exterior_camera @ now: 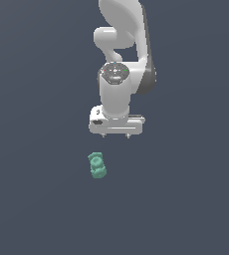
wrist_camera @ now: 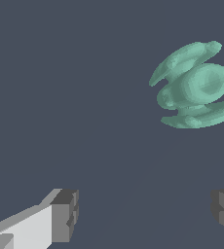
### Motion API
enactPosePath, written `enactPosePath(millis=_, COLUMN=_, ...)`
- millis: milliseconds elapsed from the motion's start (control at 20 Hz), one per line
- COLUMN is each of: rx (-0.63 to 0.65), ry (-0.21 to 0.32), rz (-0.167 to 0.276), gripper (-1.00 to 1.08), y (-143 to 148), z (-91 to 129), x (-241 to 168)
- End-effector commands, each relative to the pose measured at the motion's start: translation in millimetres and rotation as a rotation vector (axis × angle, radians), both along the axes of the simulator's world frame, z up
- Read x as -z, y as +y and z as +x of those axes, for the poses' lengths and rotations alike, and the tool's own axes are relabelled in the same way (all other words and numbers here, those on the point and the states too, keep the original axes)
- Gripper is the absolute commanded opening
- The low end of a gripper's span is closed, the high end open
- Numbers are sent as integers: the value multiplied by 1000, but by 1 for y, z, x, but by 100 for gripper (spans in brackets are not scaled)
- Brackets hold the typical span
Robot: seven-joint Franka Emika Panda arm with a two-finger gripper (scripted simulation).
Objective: Pick up the object and move it to a goal position.
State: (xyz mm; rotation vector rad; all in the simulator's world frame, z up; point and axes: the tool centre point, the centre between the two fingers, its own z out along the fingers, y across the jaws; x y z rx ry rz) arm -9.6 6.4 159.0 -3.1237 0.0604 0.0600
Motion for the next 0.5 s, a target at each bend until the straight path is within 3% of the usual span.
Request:
enactPosePath(millis=0, rx=0, ry=0, rz=0, gripper=100, y=0, z=0, x=0)
enactPosePath(millis=450, rx=-22, ry=3, rz=-2, gripper=100, y=-2, z=-2, x=-8)
